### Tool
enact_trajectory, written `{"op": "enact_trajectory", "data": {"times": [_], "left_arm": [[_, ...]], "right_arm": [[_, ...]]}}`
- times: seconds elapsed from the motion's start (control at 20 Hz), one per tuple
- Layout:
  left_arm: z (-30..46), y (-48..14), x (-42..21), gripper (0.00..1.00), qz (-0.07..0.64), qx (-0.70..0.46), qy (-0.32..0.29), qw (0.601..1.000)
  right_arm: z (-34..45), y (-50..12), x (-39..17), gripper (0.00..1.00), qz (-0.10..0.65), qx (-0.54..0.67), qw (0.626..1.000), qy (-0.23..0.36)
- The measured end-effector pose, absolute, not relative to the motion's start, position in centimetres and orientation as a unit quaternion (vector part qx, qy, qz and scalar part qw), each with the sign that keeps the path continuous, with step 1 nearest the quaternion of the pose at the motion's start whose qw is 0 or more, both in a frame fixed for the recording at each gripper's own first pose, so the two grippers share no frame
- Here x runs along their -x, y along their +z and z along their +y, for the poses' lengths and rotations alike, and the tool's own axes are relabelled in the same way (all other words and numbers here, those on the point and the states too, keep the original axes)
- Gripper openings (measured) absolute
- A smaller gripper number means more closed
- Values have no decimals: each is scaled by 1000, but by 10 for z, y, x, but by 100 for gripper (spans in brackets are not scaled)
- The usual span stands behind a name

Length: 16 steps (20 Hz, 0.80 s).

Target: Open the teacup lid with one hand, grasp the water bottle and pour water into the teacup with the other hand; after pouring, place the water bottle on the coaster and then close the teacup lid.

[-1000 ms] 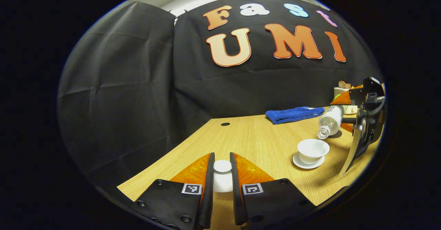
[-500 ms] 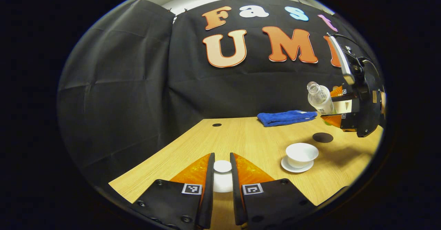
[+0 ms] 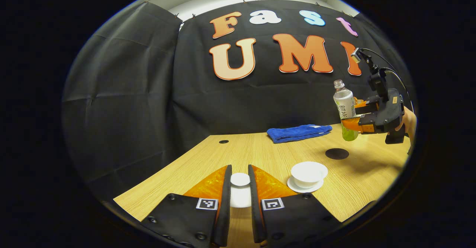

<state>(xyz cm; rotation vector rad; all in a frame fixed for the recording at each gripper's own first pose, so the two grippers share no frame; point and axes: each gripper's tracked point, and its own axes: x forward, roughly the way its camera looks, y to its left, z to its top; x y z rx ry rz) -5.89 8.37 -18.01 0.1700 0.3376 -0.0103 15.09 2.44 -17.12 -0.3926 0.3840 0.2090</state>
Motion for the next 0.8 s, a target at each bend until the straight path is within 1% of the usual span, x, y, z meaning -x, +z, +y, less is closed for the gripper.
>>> {"op": "enact_trajectory", "data": {"times": [0.3, 0.7, 0.75, 0.8], "left_arm": [[66, -178, 60, 29, 163, -87, -14, 983], [51, -183, 62, 29, 168, -77, -24, 983], [49, -184, 61, 25, 169, -76, -24, 982], [47, -187, 60, 28, 169, -77, -27, 982]], "right_arm": [[21, -190, -155, 65, 215, 99, 966, 106], [26, -213, -151, 65, 242, -14, 965, 99], [24, -216, -154, 65, 248, -14, 964, 96], [21, -219, -155, 65, 249, -6, 964, 91]]}}
